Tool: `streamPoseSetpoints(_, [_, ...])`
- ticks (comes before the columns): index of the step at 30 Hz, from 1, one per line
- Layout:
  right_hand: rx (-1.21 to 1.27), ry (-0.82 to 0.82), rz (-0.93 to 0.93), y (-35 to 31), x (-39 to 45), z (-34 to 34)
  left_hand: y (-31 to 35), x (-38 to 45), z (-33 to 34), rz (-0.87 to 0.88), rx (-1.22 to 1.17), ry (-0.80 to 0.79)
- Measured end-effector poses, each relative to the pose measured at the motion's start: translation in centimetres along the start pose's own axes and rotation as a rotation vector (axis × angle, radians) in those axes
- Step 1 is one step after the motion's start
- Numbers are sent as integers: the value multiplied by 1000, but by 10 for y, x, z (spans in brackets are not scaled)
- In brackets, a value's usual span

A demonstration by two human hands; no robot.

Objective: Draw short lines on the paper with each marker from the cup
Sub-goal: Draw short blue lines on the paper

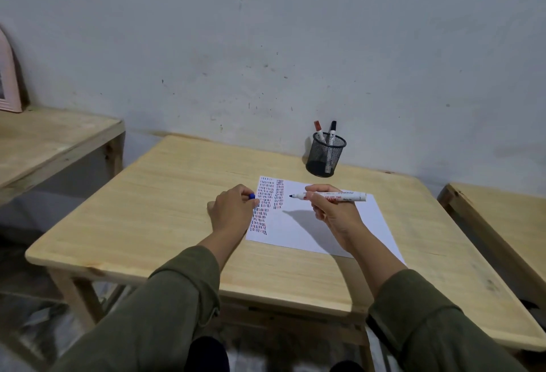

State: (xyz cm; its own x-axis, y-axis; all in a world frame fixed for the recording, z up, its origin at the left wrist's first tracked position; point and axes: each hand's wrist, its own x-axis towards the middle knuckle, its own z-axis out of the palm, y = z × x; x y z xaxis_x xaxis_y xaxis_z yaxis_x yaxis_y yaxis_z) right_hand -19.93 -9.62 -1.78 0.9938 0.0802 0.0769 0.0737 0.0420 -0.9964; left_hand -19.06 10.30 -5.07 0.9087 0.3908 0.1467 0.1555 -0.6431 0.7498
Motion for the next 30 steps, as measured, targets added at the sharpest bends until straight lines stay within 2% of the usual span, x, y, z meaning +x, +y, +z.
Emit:
streamPoseSetpoints(7, [1, -18, 47, 8, 7, 5, -9, 3, 2, 36, 48, -40])
streamPoseSetpoints(12, [-63, 16, 69, 13, 11, 6, -18, -1, -8, 51, 275, -67])
streamPoseSetpoints(15, [-80, 56, 64, 14, 15, 9, -22, -6, -12, 91, 333, -63])
streamPoseSetpoints(20, [-97, 102, 92, 24, 16, 14, -22, -8, -11, 106, 327, -66])
streamPoseSetpoints(30, [-229, 86, 40, 35, 20, 12, -25, -6, -10, 101, 306, -64])
